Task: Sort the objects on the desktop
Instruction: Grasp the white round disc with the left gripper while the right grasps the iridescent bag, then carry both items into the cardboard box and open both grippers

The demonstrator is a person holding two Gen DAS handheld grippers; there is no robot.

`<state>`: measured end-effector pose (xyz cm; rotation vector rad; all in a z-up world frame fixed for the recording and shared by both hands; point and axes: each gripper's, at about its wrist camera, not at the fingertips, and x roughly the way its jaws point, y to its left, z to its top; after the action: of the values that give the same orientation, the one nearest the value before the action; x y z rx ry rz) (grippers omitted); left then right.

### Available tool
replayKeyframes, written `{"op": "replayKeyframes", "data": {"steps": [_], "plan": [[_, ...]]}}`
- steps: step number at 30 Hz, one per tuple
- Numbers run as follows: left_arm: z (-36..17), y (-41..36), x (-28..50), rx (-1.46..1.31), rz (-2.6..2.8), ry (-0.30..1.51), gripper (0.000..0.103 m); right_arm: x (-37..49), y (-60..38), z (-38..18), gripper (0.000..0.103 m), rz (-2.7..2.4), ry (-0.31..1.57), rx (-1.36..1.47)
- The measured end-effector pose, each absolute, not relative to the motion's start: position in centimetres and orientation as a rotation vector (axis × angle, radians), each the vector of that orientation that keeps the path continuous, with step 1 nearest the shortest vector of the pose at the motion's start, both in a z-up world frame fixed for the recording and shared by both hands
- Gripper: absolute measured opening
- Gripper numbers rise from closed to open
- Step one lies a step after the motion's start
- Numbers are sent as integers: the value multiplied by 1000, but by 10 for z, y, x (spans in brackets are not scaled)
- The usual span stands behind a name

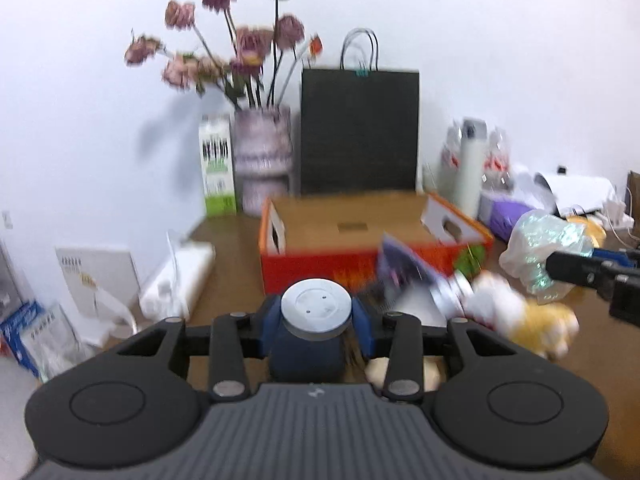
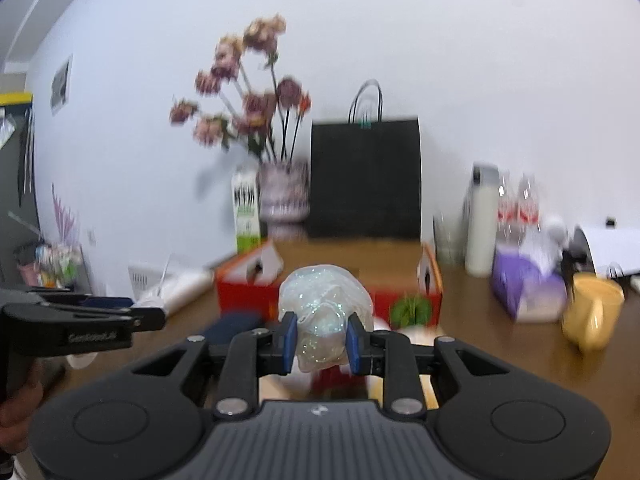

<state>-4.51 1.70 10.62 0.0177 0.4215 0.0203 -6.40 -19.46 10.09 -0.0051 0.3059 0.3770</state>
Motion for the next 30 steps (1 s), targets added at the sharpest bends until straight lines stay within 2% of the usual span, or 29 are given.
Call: {"op": "replayKeyframes", "data": {"steps": [6,10,14,18,21,23,24,27,28,29,30], "plan": [[174,59,71,-77,-42,502,40,32,-175,159,24,403,305,-29],[188,68,162,-75,-50,584,40,112,-157,185,24,417,352,-65],[160,62,253,-111,-78,738,40,209,-132,185,24,458,514,-65],[100,39,320,-11,-66,902,40,302,-112,139,24,463,753,-34],[73,39,344,-6,-45,954,40,354,-107,93,24,468,926,51],[62,41,356,-15,-64,994,45,375,-104,68,28,469,996,90],[58,42,359,-3,-35,1014,54,380,-103,57,29,468,1019,112],[62,52,356,6,-19,1017,66,383,-106,41,38,449,1067,165],[67,56,352,-3,-29,1002,69,379,-106,44,39,465,1063,156],[74,60,345,-8,-41,980,79,373,-107,50,41,476,1039,138],[84,63,334,-4,-57,955,86,371,-108,59,49,472,1015,126]]}}
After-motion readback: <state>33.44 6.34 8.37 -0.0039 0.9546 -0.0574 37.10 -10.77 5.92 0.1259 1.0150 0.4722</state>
